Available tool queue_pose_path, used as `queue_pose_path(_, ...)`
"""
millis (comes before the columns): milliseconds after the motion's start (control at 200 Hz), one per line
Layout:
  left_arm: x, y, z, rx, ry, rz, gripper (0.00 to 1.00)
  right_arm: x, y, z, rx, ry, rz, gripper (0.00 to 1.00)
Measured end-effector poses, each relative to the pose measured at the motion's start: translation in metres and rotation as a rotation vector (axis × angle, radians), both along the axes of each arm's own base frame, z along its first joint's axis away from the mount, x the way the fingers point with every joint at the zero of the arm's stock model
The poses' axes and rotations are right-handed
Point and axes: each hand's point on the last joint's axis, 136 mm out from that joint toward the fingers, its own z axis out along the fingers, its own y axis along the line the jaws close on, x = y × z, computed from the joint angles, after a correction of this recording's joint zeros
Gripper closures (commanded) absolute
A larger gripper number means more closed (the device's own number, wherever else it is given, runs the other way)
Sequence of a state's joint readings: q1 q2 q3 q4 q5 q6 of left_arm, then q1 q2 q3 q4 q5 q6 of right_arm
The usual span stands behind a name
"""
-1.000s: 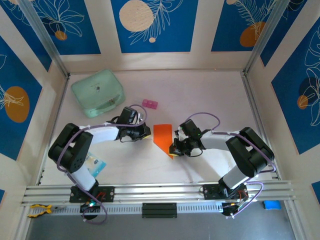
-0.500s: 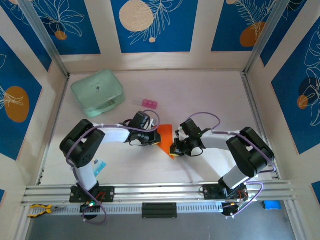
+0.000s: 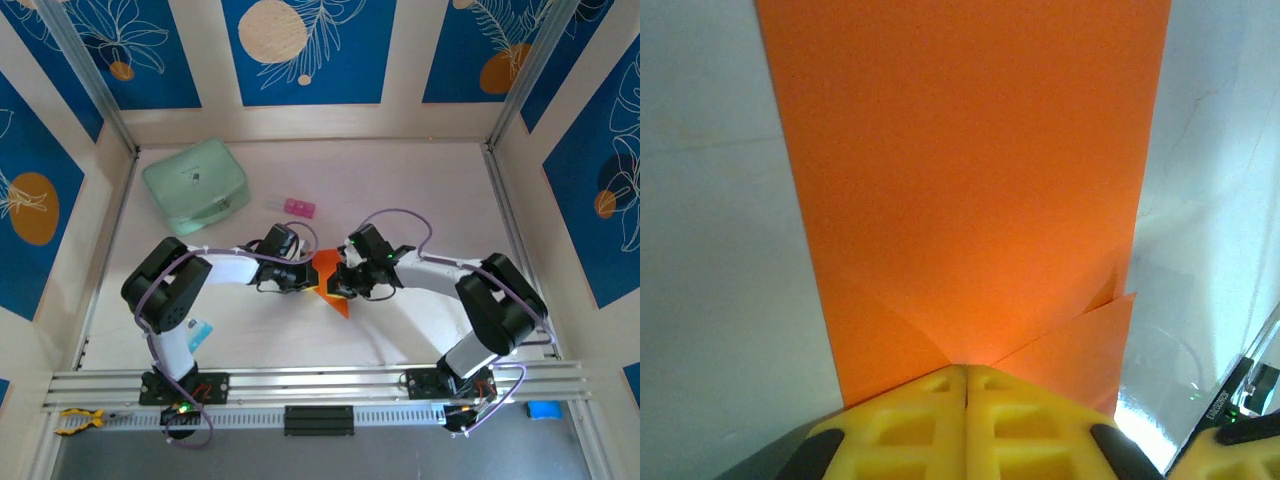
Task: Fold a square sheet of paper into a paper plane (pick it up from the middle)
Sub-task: Third fold the triangle at the center of the table.
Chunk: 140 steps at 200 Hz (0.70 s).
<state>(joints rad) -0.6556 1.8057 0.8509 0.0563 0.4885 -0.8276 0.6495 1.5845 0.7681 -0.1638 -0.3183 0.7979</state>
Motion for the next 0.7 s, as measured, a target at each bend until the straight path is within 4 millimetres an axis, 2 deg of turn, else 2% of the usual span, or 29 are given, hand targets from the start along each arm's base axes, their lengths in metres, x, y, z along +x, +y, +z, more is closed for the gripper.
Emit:
queue_pose_path(135, 0.0, 0.0, 0.0, 0.0, 0.0, 0.001, 0.93, -0.002, 0.004, -0.015, -0.022, 0.032, 0.008, 1.0)
queue_pose_path(320, 0.0, 0.0, 0.0, 0.0, 0.0, 0.0, 0.94, -0.004, -0.001, -0.033, -0.062, 0.063, -0.006, 1.0)
queue_pose_path(510, 0.0, 0.0, 0.0, 0.001, -0.004, -0.006, 0.95, -0.008, -0.004, -0.035, -0.041, 0.036, -0.006, 1.0)
queue_pose_path(700, 0.0, 0.0, 0.0, -0.005, -0.004, -0.006, 0.95, -0.022, -0.021, -0.035, -0.036, 0.034, -0.026, 1.0)
